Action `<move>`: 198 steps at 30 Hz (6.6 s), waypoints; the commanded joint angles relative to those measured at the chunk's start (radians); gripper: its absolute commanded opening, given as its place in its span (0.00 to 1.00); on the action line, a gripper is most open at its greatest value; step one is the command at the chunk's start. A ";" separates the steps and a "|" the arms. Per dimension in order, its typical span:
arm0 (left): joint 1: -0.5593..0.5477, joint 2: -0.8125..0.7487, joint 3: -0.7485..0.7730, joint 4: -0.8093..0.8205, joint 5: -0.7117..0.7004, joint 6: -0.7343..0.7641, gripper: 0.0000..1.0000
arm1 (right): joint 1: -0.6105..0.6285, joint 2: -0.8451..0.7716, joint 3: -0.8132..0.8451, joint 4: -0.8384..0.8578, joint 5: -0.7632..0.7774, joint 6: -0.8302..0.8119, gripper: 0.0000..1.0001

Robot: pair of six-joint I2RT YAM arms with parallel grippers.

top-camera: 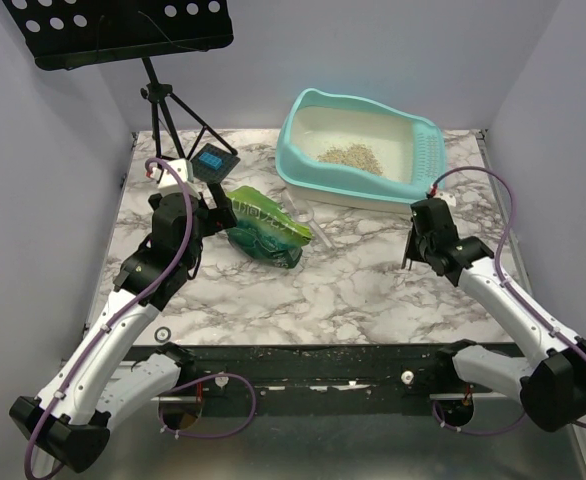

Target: Fill the litter box with clean litter

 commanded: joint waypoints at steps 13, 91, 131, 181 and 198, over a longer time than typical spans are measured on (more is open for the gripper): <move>-0.003 0.006 -0.013 0.027 0.086 -0.015 0.99 | -0.246 0.076 -0.182 0.113 -0.029 0.242 0.01; 0.497 0.675 0.049 0.680 1.560 -0.079 0.34 | 0.113 0.148 0.219 0.436 -0.819 -0.212 0.68; 0.534 0.845 -0.145 2.122 1.646 -1.039 0.00 | 0.210 0.750 0.508 0.715 -1.290 -0.272 0.75; 0.094 -0.093 -0.053 0.010 0.727 0.344 0.63 | 0.432 0.377 0.566 -0.052 -1.102 -1.011 0.00; -0.021 -0.089 -0.109 0.121 0.691 0.471 0.67 | 0.440 0.370 0.540 -0.156 -1.163 -1.115 0.00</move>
